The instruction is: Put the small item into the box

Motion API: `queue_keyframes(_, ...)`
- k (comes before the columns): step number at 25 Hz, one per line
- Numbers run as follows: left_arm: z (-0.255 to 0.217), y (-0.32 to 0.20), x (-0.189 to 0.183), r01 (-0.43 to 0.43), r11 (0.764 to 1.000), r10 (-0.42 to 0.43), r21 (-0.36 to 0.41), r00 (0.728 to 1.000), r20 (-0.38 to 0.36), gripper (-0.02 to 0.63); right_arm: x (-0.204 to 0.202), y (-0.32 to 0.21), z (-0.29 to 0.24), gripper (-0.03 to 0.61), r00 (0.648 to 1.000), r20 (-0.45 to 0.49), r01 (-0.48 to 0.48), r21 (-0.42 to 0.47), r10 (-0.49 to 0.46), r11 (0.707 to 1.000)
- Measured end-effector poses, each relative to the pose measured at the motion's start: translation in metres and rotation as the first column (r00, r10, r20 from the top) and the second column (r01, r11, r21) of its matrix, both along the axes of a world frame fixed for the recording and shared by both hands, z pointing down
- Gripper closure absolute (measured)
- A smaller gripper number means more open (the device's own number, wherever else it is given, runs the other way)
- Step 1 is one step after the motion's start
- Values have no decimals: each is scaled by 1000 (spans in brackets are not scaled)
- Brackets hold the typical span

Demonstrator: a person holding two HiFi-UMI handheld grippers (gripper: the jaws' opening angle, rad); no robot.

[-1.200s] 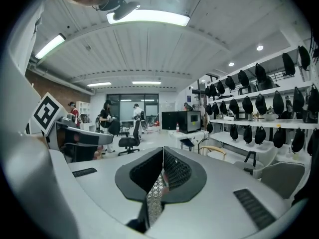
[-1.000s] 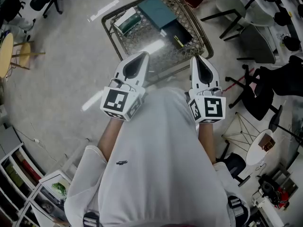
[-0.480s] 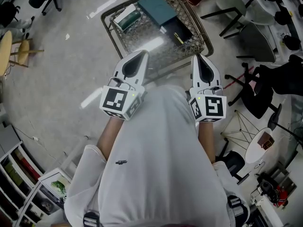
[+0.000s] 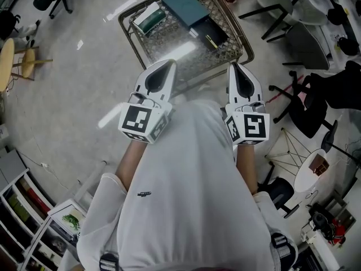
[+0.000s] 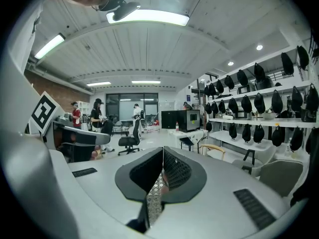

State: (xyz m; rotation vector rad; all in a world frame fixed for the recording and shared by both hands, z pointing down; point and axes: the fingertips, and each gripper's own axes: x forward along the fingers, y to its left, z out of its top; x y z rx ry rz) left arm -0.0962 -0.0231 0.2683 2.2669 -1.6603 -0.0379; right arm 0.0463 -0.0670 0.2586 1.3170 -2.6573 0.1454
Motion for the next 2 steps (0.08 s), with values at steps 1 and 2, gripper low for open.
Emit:
queue_keyframes(1,0,0,1,-1,1000,1,0,1000,0,612,2,0,0,577,1000,0,-3,0,3,1000)
queue_keyframes(2,-1,0,3,-1,1000,1,1,1000,0,612,4,-1,1,577,1000,0,-7,0,7,1000)
